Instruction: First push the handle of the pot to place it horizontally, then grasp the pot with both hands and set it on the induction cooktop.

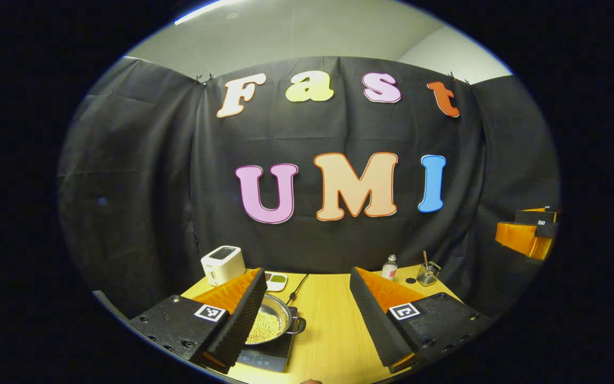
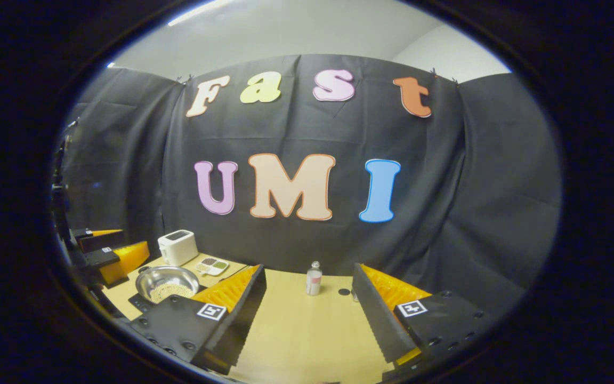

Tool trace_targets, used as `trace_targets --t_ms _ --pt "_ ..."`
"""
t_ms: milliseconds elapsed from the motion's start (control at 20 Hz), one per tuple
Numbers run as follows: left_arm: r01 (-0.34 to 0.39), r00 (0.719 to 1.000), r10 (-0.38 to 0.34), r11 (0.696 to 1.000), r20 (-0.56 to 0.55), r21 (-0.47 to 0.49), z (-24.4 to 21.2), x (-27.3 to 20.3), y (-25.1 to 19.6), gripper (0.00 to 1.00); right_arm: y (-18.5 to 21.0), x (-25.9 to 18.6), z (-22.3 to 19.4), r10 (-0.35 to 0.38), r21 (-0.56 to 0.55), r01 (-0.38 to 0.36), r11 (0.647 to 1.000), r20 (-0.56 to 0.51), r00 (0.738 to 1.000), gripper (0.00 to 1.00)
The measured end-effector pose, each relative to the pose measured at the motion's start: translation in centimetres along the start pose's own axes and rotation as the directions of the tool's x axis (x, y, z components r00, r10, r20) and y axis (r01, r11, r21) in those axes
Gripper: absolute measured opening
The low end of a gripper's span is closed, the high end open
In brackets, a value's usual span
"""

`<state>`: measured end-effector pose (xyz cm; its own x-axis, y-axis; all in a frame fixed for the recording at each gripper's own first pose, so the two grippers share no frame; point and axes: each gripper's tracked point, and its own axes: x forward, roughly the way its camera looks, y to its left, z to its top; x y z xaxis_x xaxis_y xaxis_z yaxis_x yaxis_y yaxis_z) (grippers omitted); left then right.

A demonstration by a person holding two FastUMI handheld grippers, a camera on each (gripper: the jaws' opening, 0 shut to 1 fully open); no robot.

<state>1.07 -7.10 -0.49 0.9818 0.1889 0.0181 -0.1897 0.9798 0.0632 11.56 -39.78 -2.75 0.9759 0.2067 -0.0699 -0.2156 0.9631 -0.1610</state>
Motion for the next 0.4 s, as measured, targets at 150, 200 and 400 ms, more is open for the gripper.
trace_targets --t_ms 150,200,400 --pt "-0.037 0.999 0.036 0.999 0.027 0.035 0.3 -1.2 -0.1 0.96 -1.1 -1.0 -2.1 0.013 0.01 -0.012 1.0 -0.044 0.999 0.97" --pt "-0.04 0.999 0.039 0.999 0.027 0.037 0.3 -1.5 -0.3 0.95 -1.5 -1.1 -2.5 0.009 0.023 -0.008 1.0 -0.056 0.998 0.97" --pt "-0.035 0.999 0.035 0.999 -0.008 0.032 -0.8 -2.5 -1.0 0.95 -2.6 -1.5 -3.2 0.012 0.06 -0.007 0.998 -0.078 0.997 0.97"
